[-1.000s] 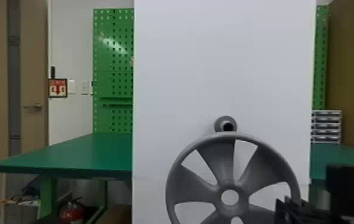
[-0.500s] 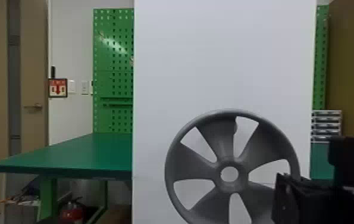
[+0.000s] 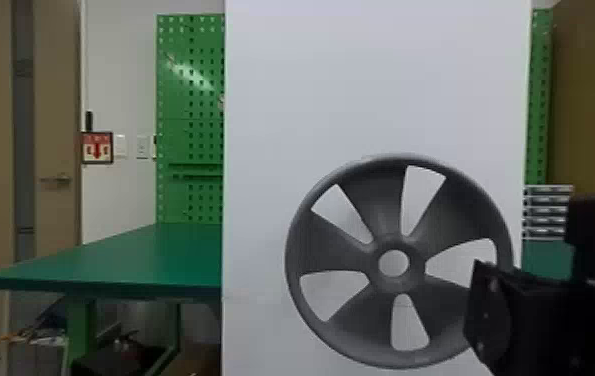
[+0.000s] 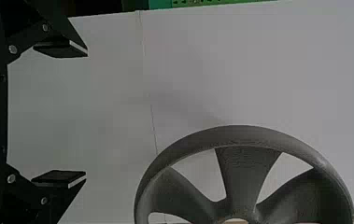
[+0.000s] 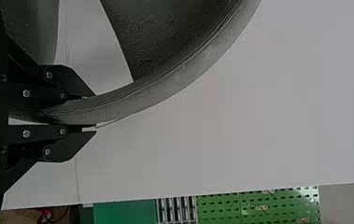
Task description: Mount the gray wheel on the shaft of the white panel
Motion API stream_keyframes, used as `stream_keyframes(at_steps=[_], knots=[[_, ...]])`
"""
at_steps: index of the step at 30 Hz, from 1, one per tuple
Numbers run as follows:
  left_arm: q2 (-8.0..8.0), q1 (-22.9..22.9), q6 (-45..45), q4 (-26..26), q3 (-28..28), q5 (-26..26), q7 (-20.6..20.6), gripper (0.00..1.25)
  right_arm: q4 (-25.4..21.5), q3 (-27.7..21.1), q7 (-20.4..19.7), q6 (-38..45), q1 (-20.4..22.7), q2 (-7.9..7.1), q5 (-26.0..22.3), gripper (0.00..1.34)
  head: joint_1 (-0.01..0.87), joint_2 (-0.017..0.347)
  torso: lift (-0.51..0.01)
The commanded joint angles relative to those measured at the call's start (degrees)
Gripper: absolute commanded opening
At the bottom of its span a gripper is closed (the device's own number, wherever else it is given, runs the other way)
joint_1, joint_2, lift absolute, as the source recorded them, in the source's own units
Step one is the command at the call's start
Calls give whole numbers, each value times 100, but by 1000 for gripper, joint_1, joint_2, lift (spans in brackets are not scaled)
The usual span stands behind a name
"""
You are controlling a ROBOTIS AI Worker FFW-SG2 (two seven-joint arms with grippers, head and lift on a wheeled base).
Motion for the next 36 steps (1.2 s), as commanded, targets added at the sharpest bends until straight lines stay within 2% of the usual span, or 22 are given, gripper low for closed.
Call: stream_keyframes(at_steps=[1,7,12,22,36], knots=[[7,-23,44,9,-4,106,-25,916,24,13,-43,-11,-88,-30,-17,170,38,-8,-495],[7,-146,114,141,13,220,-333,914,68,13,-148,-11,-176,-66,-78,170,38,-8,-495],[7,-173,167,141,-13,229,-368,914,121,30,-210,-20,-264,-92,-140,170,38,-8,-495],[16,-340,176,334,-57,211,-816,914,200,-40,-553,32,-492,-127,-527,170,38,-8,-495],[34,-410,211,351,-145,106,-843,914,437,21,-1045,41,-835,-110,-1054,170,38,-8,-495]])
